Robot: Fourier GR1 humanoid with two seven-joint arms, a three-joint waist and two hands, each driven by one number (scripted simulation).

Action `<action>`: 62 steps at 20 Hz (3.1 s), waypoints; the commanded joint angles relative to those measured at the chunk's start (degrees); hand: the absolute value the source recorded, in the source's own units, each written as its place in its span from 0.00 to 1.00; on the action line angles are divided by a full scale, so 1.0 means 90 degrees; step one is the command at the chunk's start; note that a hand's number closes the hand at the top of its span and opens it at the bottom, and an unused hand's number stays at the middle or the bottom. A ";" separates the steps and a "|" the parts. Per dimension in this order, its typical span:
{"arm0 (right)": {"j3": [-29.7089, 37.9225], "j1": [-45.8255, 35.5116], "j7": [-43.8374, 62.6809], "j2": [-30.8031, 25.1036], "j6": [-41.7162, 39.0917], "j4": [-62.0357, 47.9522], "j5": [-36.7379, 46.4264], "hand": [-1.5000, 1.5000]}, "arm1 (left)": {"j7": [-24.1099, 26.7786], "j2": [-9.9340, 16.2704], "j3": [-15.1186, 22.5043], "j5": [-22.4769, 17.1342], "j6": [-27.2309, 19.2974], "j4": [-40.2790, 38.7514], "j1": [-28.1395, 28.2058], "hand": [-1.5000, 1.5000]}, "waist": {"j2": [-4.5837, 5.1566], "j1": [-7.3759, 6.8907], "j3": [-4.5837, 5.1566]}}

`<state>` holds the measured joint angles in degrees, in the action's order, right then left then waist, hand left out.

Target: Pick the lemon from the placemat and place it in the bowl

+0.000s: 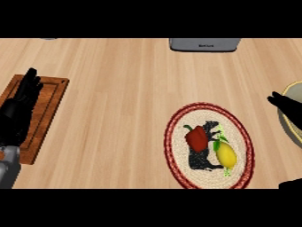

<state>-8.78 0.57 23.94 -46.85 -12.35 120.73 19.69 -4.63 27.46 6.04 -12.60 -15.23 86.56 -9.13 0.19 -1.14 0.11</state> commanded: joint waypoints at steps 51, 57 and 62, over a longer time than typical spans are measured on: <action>-0.1335 -0.1451 -0.0435 0.3139 -0.1677 -0.4360 0.4108 0.00 | -0.0580 -0.1057 -0.1253 0.1224 0.1131 0.0357 0.0030 0.50 | -0.0024 0.0111 -0.0013; -0.1577 -0.1726 -0.1102 0.3583 -0.1469 -0.5204 0.4203 1.00 | -0.0388 -0.1205 -0.1339 0.1274 0.1132 0.0122 -0.0006 0.50 | -0.0015 0.0087 -0.0013; -0.1498 -0.1889 -0.1152 0.3917 -0.1116 -0.5584 0.4367 1.00 | -0.0634 -0.1308 -0.1236 0.1546 0.0888 0.0230 -0.0349 0.50 | -0.0016 0.0091 -0.0014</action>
<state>-20.96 -14.55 14.26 -16.23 -23.38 74.61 58.41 -8.00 16.02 -5.20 0.20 -6.05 87.40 -10.29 -0.68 0.03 0.80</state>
